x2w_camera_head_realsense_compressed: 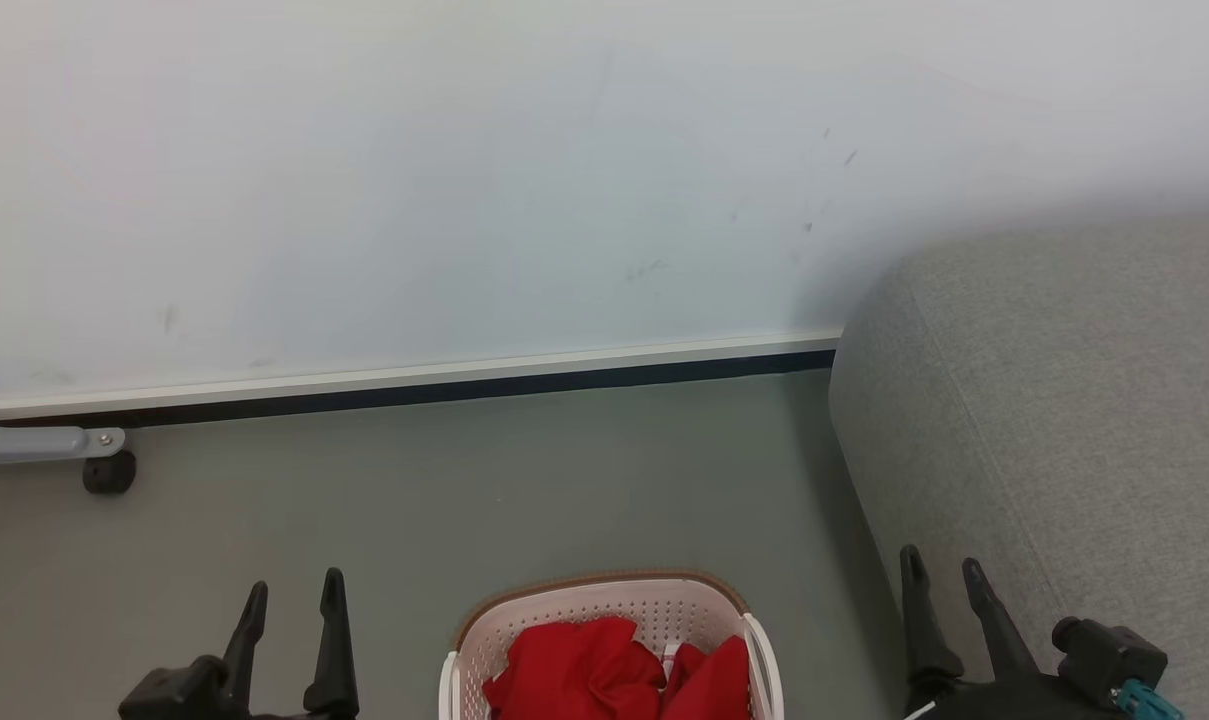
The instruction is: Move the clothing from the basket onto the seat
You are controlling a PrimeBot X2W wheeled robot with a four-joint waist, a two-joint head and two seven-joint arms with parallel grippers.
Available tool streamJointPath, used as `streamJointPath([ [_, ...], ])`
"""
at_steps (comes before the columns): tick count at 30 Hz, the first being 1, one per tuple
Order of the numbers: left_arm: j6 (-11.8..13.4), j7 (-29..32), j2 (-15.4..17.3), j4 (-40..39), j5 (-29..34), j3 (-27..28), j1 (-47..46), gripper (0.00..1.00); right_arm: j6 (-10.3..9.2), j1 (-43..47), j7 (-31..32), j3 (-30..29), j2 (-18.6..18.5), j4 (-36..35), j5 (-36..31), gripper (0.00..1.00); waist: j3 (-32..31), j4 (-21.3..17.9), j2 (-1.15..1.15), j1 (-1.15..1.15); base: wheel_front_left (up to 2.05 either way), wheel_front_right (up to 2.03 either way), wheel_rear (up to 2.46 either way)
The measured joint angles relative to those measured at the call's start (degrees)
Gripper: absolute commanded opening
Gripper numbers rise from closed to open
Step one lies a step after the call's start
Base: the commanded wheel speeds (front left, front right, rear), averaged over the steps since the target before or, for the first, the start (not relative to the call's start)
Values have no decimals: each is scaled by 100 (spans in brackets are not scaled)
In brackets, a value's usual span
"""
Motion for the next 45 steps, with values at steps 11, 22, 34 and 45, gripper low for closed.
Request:
streamJointPath([
  [11, 116, -252, 9, -112, 783, -49, 203, 100, -97, 50, -243, 218, -65, -51, -811, 100, -41, -33, 0, 0, 0, 0, 0],
  [22, 171, -355, 33, -113, 1156, -9, 244, 100, -146, 114, -352, 333, -74, -91, -1239, 100, -39, -49, 0, 0, 0, 0, 0],
  [34, 144, -355, 11, -96, 1156, 43, 324, 100, -140, 114, -352, 296, -69, -74, -1251, 100, -20, -50, 0, 0, 0, 0, 0],
  [45, 92, -355, -4, -78, 1168, 90, 324, 100, -97, 116, -352, 264, -57, -69, -1291, 100, 2, -56, 0, 0, 0, 0, 0],
])
